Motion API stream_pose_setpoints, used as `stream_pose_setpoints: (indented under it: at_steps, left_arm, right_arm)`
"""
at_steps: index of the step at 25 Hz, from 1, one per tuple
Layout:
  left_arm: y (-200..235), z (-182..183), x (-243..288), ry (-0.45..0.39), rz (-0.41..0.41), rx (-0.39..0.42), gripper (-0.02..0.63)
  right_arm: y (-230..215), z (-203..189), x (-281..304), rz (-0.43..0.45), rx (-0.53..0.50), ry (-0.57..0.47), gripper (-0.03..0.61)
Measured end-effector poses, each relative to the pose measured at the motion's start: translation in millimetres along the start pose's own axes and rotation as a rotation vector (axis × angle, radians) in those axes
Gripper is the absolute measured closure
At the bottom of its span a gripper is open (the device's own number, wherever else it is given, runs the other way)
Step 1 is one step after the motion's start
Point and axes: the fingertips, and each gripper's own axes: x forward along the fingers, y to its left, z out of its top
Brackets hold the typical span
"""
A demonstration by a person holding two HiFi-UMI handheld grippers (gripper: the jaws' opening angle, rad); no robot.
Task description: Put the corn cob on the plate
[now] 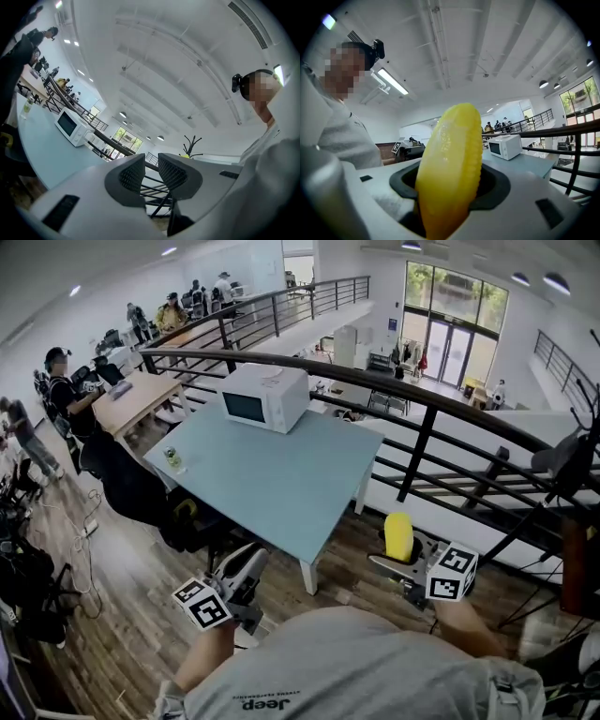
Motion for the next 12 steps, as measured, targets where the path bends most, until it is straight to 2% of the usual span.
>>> stream_pose_setpoints:
  at_steps: [12]
  left_arm:
    - [81, 52, -34, 0.0, -0.009, -0.012, 0.512]
  right_arm:
    - [1, 19, 106, -0.005, -0.014, 0.02, 0.31]
